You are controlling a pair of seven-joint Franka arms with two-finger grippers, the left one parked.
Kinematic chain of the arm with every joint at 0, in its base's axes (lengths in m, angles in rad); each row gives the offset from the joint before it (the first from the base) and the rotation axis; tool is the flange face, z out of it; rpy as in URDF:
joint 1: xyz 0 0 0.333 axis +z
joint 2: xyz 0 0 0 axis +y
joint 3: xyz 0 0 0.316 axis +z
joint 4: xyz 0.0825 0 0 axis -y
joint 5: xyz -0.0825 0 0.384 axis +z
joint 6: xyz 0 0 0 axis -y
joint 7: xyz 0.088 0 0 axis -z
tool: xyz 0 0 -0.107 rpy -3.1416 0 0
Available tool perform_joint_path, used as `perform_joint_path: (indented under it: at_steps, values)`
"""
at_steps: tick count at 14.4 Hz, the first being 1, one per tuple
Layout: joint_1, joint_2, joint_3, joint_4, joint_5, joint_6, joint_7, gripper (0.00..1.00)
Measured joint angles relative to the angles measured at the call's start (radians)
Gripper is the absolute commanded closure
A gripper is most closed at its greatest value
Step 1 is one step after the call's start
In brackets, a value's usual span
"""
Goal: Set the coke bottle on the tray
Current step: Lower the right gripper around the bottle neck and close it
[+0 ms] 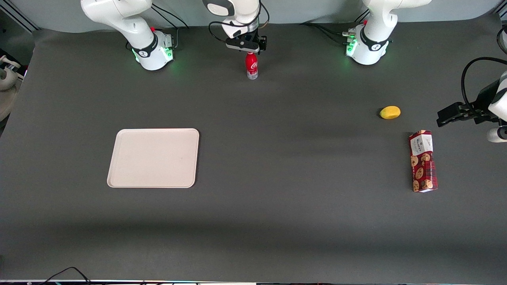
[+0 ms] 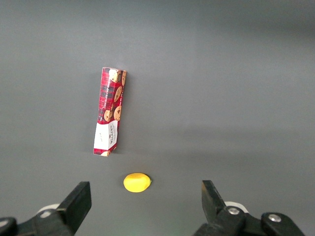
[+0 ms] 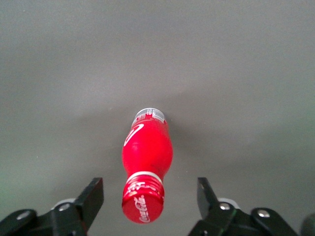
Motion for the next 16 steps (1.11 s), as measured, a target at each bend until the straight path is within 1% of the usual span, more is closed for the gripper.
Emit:
perform_joint_path:
  at_steps: [2,3,7,9,10,12,16]
  values:
    - [0.0,0.0,0.004,0.001,0.0,-0.001,0.0,0.32]
    - [0.001,0.0,0.005,0.003,0.0,-0.003,0.001,0.39]
    - [0.001,0.0,0.007,0.02,-0.002,-0.023,0.001,0.71]
    - [0.001,0.0,0.007,0.027,-0.003,-0.029,0.001,0.79]
    - [0.001,0.0,0.008,0.028,-0.004,-0.03,0.001,0.86]
    - [0.001,0.0,0.011,0.028,-0.017,-0.032,0.001,0.93]
    - [0.001,0.0,0.013,0.056,-0.024,-0.075,0.001,0.94]
